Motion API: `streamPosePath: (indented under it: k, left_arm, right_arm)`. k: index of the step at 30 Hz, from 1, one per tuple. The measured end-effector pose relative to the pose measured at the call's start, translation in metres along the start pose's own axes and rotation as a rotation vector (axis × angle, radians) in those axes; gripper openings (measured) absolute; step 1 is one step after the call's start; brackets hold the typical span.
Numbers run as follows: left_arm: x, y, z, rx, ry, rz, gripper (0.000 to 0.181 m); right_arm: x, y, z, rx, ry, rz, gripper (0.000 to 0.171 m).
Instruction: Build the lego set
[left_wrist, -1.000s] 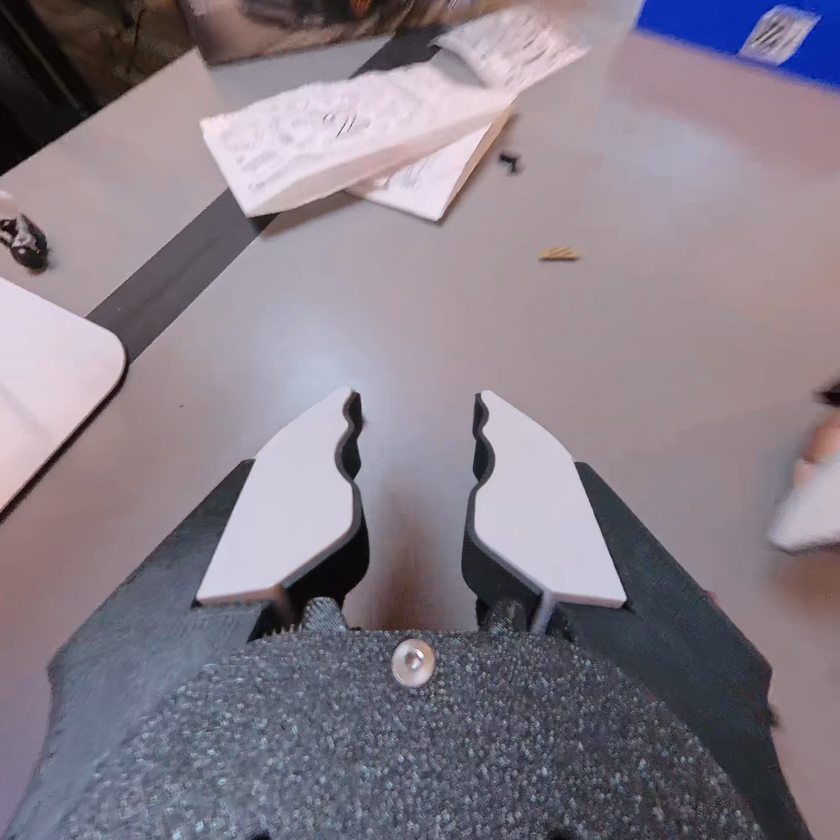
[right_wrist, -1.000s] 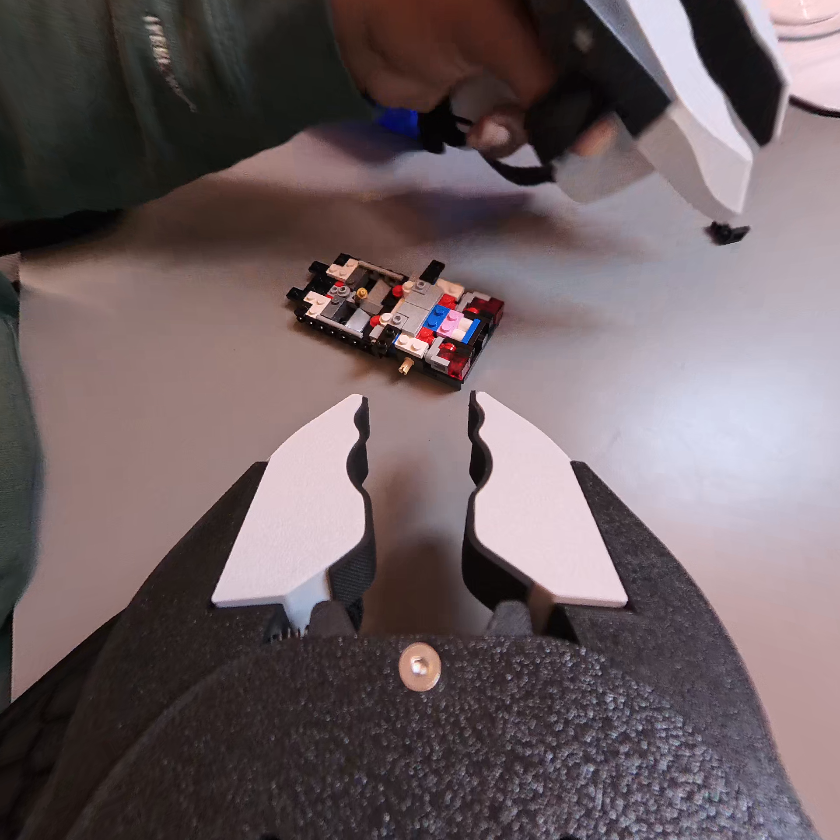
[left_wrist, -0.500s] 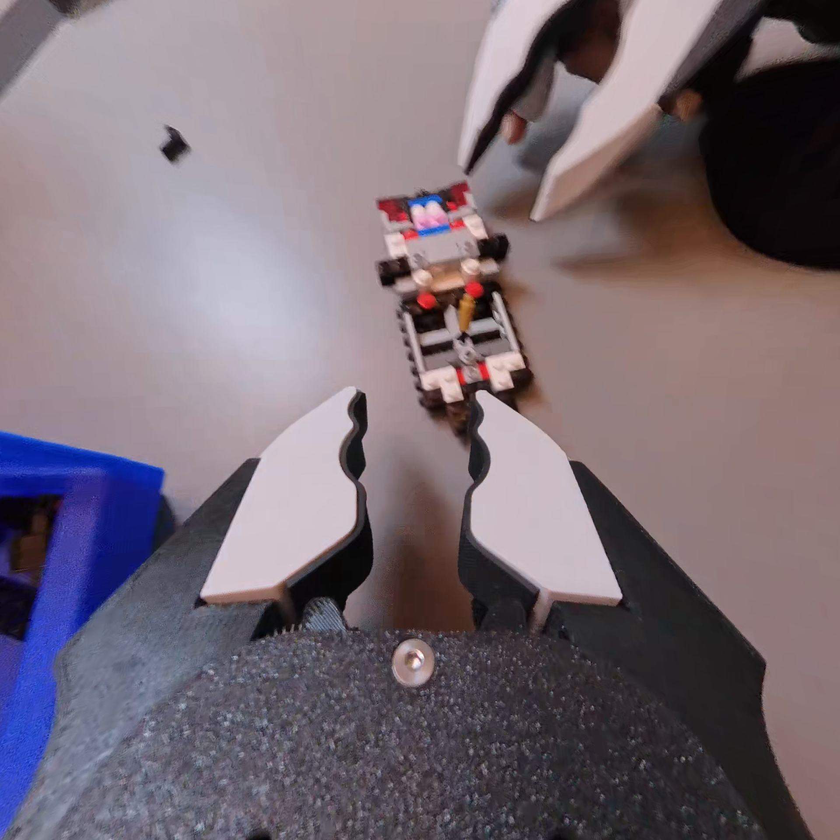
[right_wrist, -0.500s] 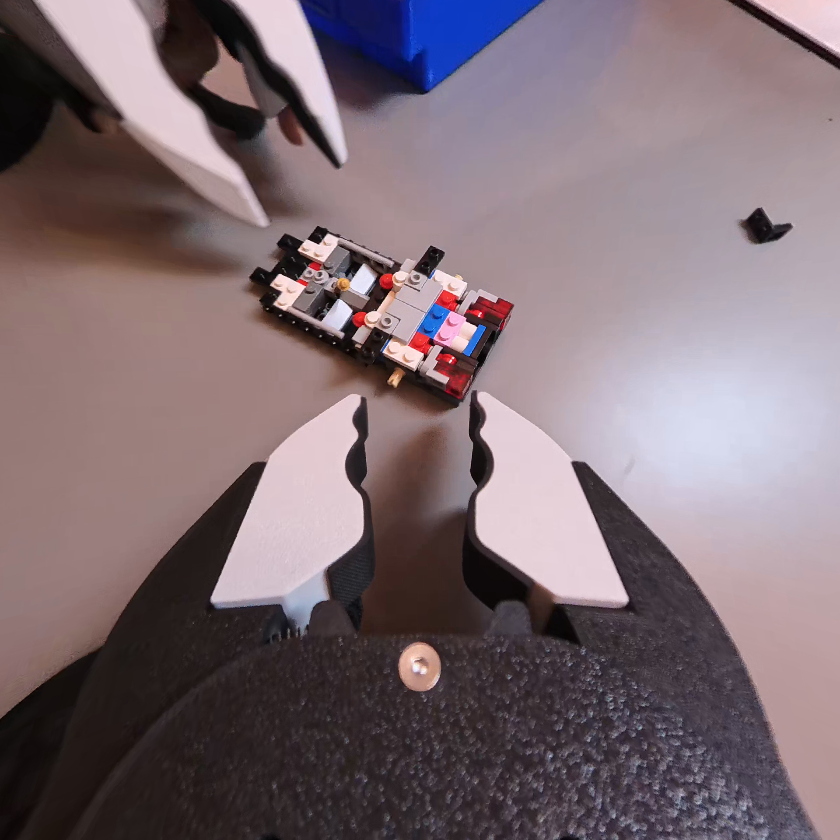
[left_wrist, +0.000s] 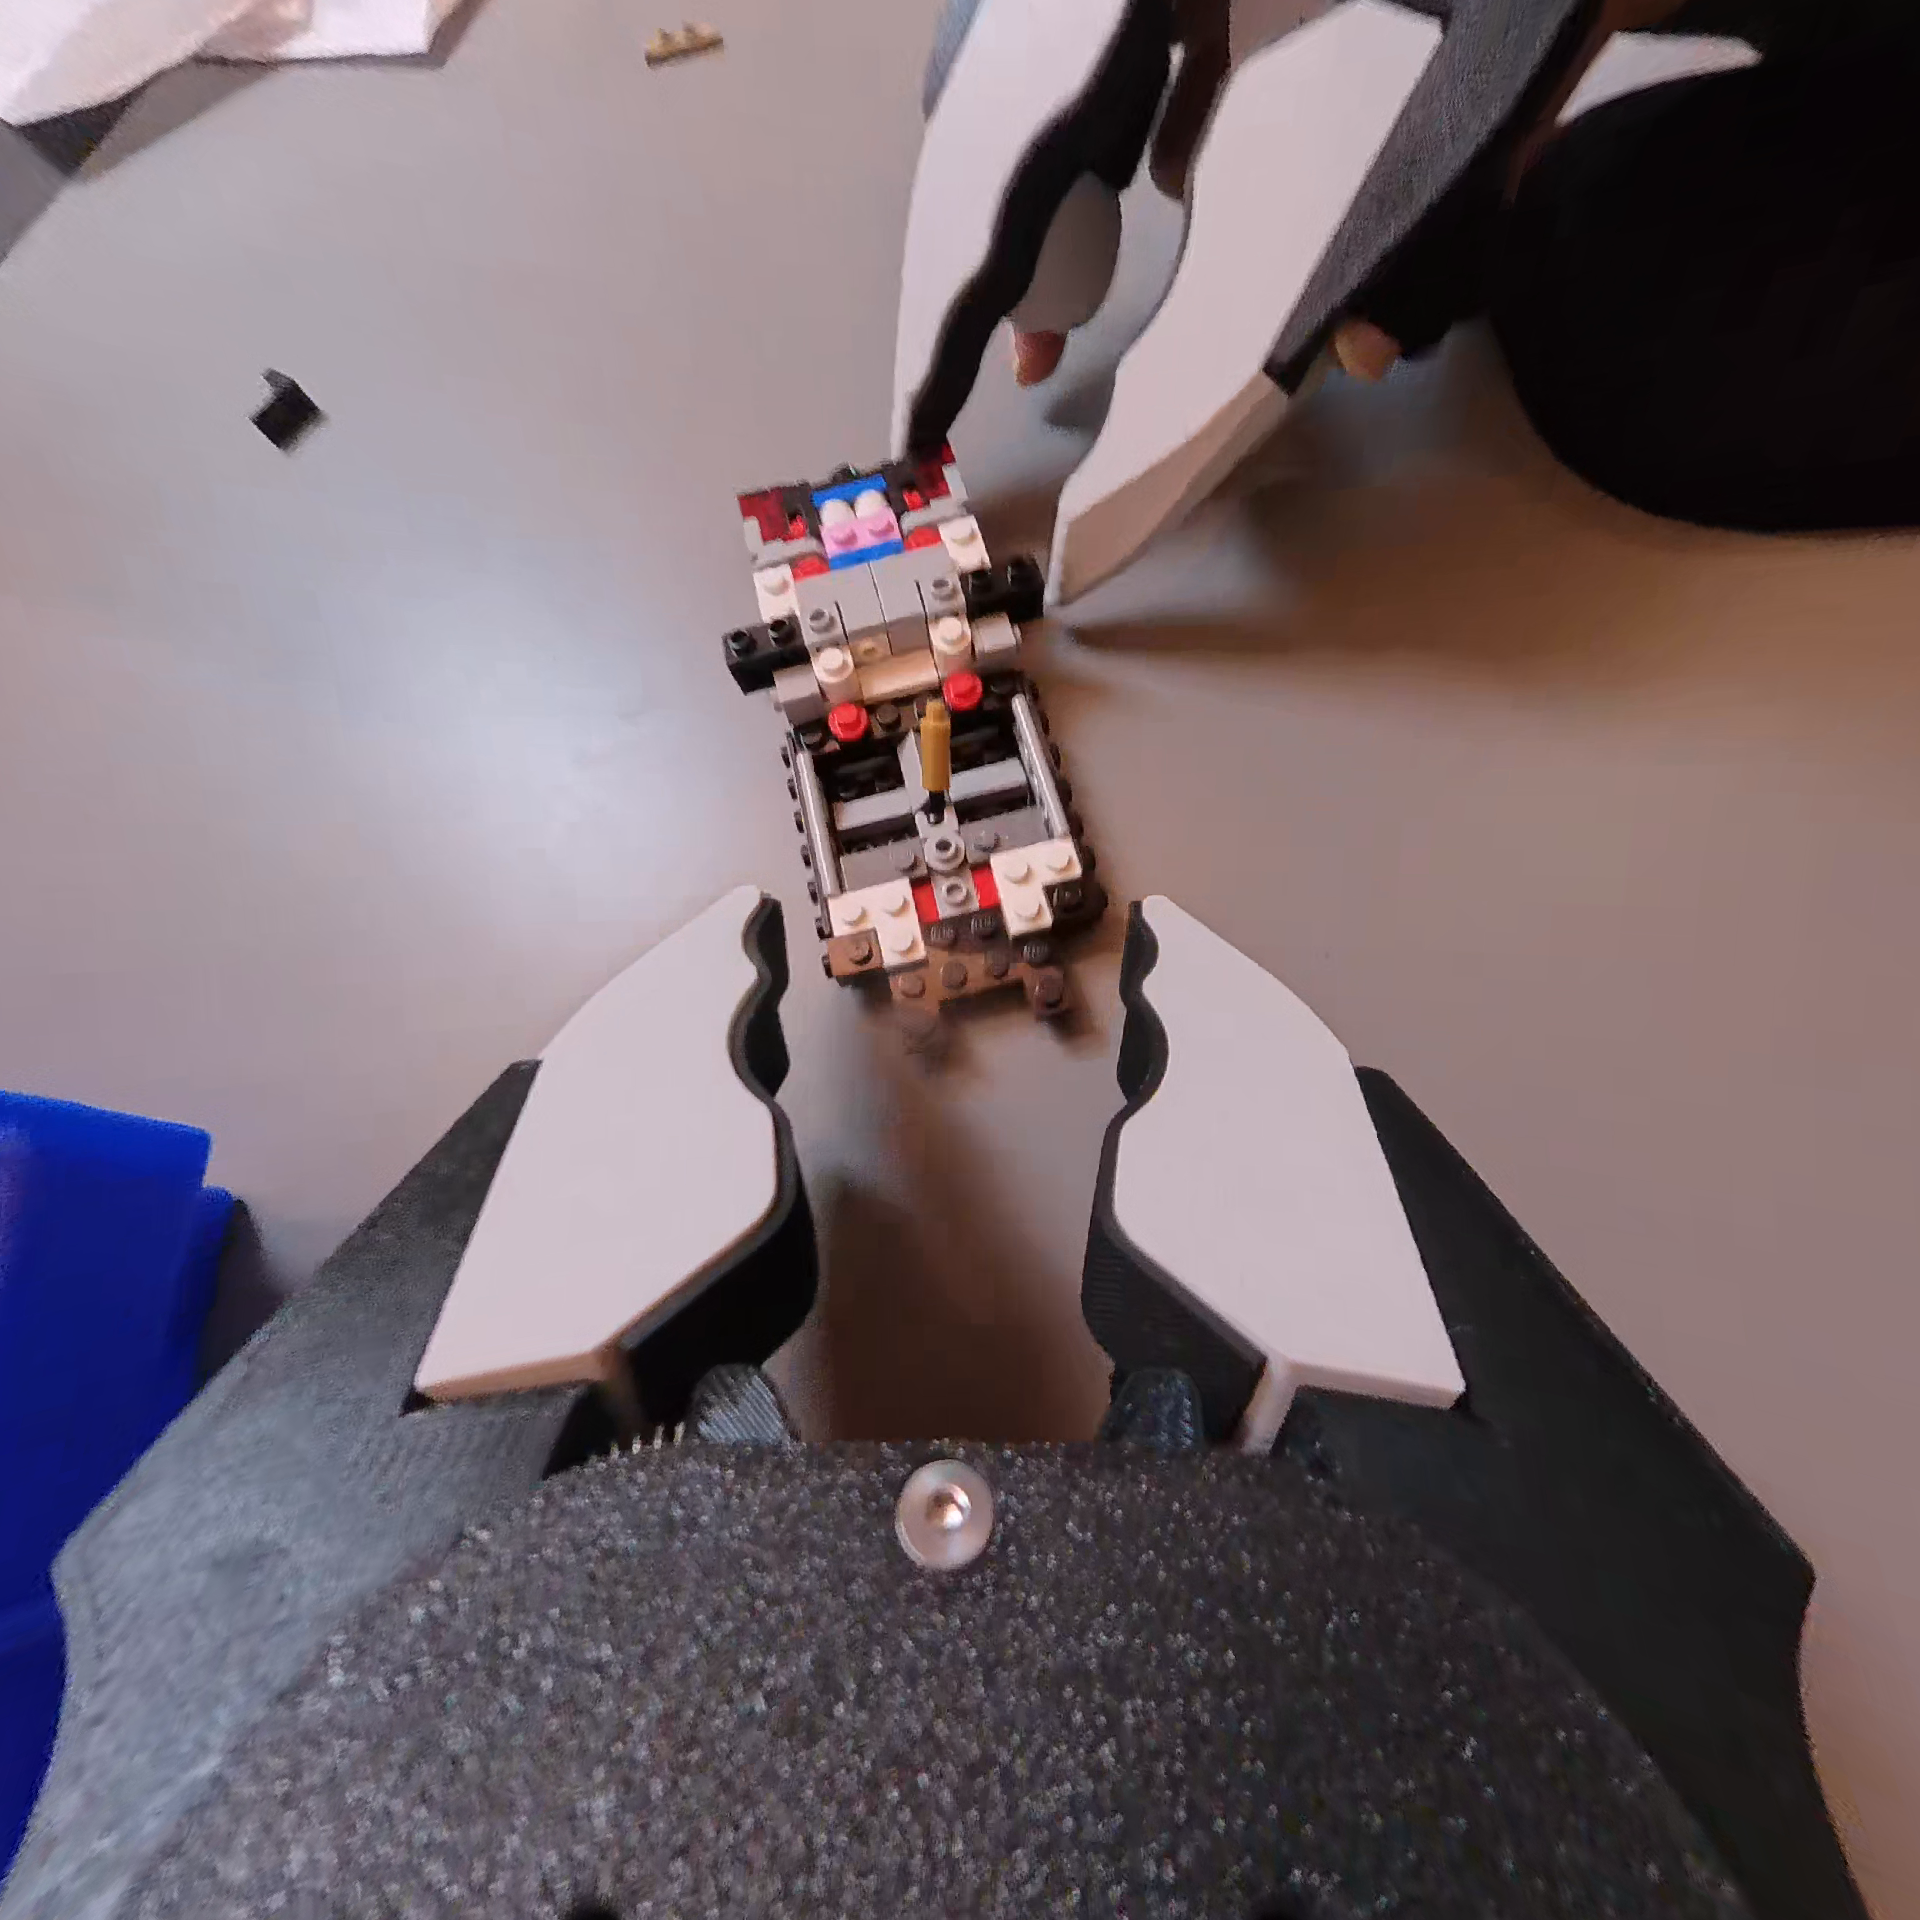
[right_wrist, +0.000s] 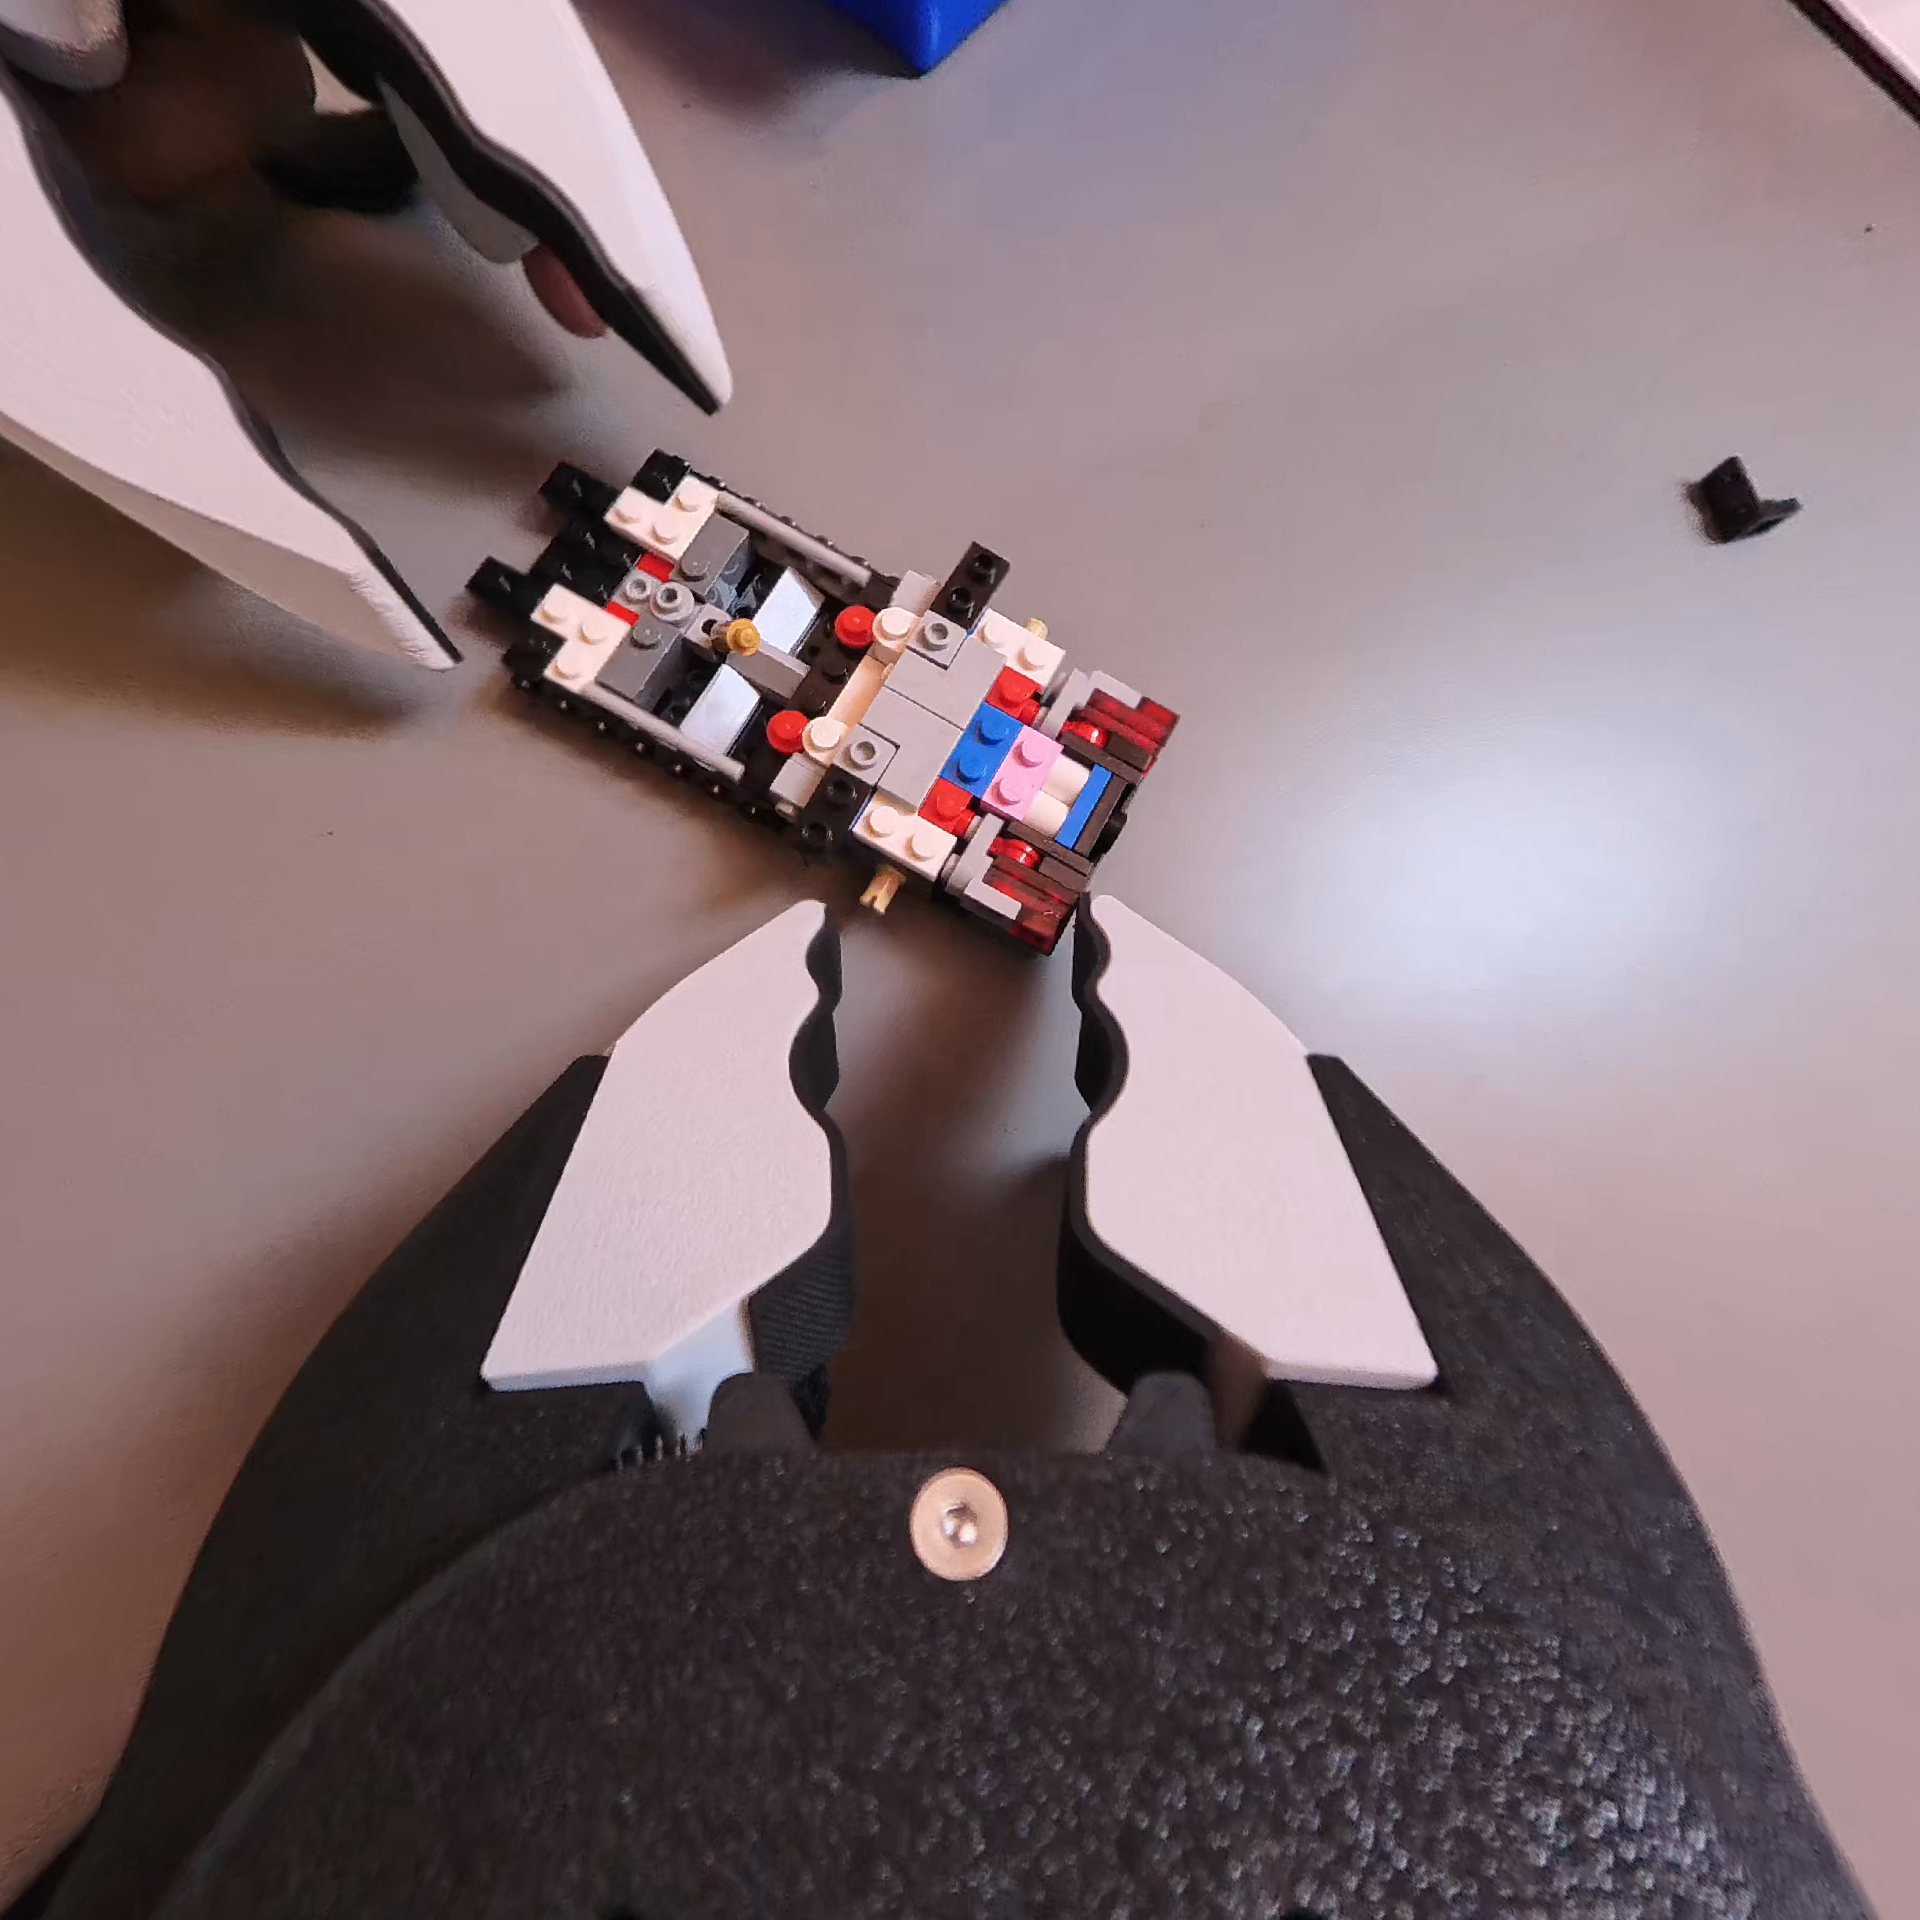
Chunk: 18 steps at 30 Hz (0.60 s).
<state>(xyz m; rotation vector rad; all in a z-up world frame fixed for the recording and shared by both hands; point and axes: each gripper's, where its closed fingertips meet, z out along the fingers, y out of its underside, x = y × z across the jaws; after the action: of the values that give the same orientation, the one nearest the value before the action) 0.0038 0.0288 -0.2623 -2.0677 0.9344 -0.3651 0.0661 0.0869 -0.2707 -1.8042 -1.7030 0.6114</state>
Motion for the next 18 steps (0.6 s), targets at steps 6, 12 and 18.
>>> streamPosePath:
  k: [6, 12, 18]
  left_arm:
    - [-0.012, -0.007, 0.008, 0.030, -0.115, 0.046, 0.064]
    - [-0.018, -0.002, 0.017, -0.101, -0.078, 0.171, 0.069]
    - [-0.016, 0.000, 0.020, -0.167, 0.068, 0.199, 0.066]
  right_arm:
    - [-0.020, -0.003, -0.003, 0.045, -0.057, -0.043, 0.038]
    - [-0.021, -0.008, -0.006, 0.091, -0.089, -0.117, 0.044]
    - [-0.012, -0.010, -0.003, 0.080, -0.114, -0.144, 0.056]
